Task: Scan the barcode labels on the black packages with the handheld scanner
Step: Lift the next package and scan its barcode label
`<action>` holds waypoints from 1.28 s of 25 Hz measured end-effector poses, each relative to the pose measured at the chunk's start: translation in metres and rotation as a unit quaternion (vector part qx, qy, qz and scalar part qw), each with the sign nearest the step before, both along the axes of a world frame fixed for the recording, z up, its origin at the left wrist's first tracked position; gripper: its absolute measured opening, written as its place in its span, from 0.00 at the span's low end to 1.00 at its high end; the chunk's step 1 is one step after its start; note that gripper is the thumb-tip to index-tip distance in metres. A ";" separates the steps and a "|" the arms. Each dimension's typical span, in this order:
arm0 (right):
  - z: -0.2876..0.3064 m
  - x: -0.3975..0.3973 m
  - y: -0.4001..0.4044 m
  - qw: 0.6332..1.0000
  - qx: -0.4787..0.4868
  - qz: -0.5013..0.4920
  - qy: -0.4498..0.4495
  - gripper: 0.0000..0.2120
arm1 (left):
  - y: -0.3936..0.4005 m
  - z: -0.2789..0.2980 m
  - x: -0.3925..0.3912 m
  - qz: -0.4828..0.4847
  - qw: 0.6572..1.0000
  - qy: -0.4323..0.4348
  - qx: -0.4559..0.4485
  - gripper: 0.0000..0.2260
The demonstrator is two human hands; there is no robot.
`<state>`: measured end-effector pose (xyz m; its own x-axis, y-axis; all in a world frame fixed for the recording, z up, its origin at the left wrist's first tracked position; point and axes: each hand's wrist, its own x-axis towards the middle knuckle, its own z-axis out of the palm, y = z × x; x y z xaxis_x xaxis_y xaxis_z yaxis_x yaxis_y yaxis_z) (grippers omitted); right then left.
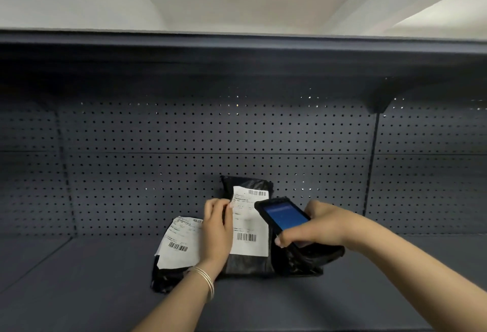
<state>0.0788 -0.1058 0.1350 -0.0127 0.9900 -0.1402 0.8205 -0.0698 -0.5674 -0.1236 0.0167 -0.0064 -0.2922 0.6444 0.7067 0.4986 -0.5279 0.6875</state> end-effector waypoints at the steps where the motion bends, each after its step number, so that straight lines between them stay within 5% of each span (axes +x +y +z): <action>1: 0.001 0.002 0.000 1.000 -0.002 0.007 -0.005 0.24 | -0.001 -0.002 0.002 -0.001 1.000 -0.003 0.009 0.05; 9: 0.016 0.028 -0.022 0.995 0.000 0.062 -0.084 0.24 | -0.024 -0.001 0.000 -0.010 0.999 0.033 0.006 0.06; 15: 0.036 0.042 -0.038 0.990 -0.081 0.113 -0.016 0.20 | -0.031 0.003 -0.001 0.000 0.999 0.050 0.007 0.06; 32: 0.023 0.051 -0.022 0.991 -0.089 0.093 0.042 0.27 | 0.002 -0.007 -0.009 0.041 0.997 0.023 -0.064 0.03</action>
